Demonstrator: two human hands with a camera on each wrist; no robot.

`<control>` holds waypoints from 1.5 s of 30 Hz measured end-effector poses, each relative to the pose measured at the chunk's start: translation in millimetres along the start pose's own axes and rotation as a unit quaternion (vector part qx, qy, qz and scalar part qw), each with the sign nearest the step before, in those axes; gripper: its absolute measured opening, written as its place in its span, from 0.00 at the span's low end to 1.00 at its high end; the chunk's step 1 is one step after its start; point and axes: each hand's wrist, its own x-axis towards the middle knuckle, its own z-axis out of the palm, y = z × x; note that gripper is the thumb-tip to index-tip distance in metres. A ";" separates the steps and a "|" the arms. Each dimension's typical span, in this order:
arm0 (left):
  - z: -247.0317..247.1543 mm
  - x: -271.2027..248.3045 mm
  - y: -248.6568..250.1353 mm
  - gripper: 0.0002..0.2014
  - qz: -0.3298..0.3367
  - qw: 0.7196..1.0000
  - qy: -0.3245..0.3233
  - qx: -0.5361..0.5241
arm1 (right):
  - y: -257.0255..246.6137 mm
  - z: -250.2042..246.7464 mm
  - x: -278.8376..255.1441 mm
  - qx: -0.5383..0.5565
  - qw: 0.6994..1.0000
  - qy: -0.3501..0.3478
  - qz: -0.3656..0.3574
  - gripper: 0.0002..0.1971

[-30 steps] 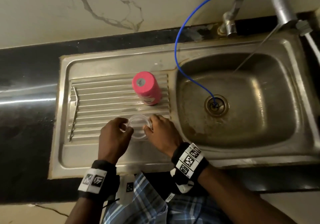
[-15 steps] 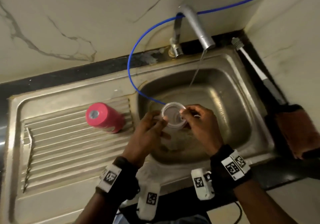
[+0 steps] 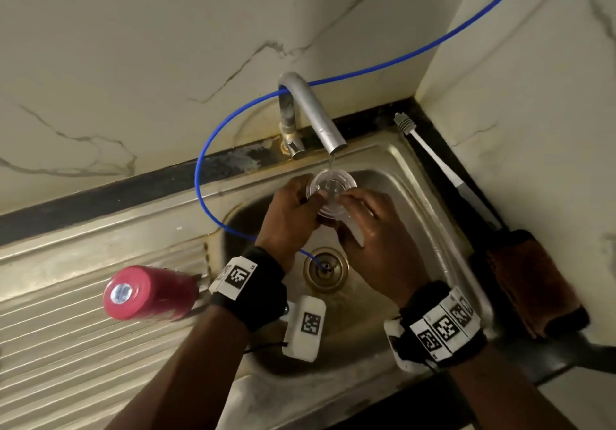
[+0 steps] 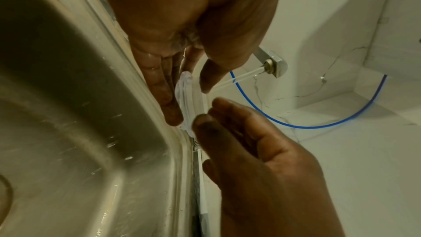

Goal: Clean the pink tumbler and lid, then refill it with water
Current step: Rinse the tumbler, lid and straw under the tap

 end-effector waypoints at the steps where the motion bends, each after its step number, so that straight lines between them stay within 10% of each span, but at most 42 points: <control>1: 0.8 1.7 2.4 0.10 -0.006 1.000 0.003 -0.005 | 1.5 0.6 3.0 -0.016 0.999 -0.018 -0.027 0.23; 13: -7.3 0.4 8.1 0.12 0.056 0.998 0.017 0.013 | -3.4 -16.3 42.2 -0.173 0.976 -0.116 -0.063 0.25; 19: -14.1 1.5 12.1 0.12 0.042 0.999 -0.010 -0.030 | -5.7 -3.8 46.1 0.027 0.986 -0.164 -0.024 0.38; 22: -20.8 2.4 16.1 0.13 0.046 0.998 0.001 -0.043 | 6.2 -3.5 42.3 0.088 0.986 -0.137 -0.043 0.29; 27: -14.6 2.1 13.3 0.12 0.027 0.997 0.010 -0.071 | 18.5 -12.5 45.6 -0.105 0.984 -0.060 -0.131 0.16; 35: 16.7 6.9 14.1 0.37 -0.121 0.952 -0.014 -0.282 | -34.3 -3.8 46.0 0.165 0.981 -0.038 0.093 0.14; 45: 7.4 19.0 28.3 0.36 -0.156 0.936 -0.014 -0.315 | 7.5 -23.3 41.8 -0.098 0.978 -0.060 -0.173 0.18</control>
